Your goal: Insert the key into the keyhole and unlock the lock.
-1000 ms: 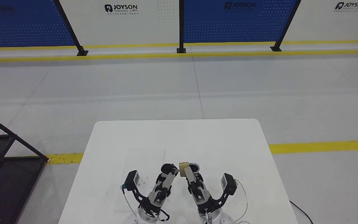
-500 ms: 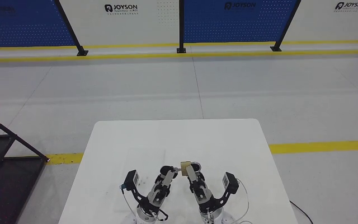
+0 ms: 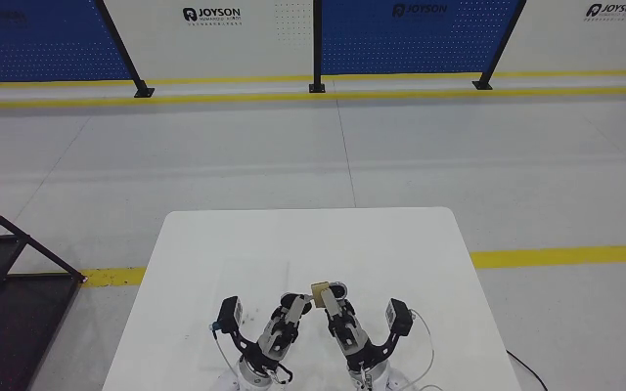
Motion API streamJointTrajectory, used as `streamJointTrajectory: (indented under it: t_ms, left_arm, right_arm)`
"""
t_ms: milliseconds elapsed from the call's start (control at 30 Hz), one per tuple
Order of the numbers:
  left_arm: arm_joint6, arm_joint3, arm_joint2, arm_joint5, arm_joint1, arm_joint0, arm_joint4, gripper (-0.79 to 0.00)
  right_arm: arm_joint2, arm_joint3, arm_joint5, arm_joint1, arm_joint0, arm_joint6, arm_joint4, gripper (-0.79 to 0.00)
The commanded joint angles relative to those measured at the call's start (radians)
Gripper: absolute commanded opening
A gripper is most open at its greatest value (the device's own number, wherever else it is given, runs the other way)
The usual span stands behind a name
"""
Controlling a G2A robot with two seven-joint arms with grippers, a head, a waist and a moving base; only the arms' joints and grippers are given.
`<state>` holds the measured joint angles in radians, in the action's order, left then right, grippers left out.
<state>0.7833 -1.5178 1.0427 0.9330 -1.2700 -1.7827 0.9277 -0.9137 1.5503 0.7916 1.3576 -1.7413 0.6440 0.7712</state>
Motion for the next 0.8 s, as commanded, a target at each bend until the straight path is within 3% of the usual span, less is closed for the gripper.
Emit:
streamJointTrajectory:
  t_ms: [0, 467, 767]
  left_arm:
    - [0.01, 0.002, 0.002, -0.003, 0.0, 0.0, 0.019, -0.785]
    - [0.118, 0.015, 0.011, -0.068, -0.001, 0.0, 0.188, -0.785]
    - [0.207, 0.028, 0.019, -0.172, 0.003, 0.008, 0.34, -0.785]
  right_arm:
    - [-0.001, 0.0, -0.001, 0.0, -0.001, -0.006, 0.002, -0.785]
    - [-0.013, 0.014, -0.008, -0.006, -0.014, -0.039, 0.004, -0.785]
    - [-0.027, 0.025, -0.007, -0.011, -0.026, -0.055, -0.007, -0.785]
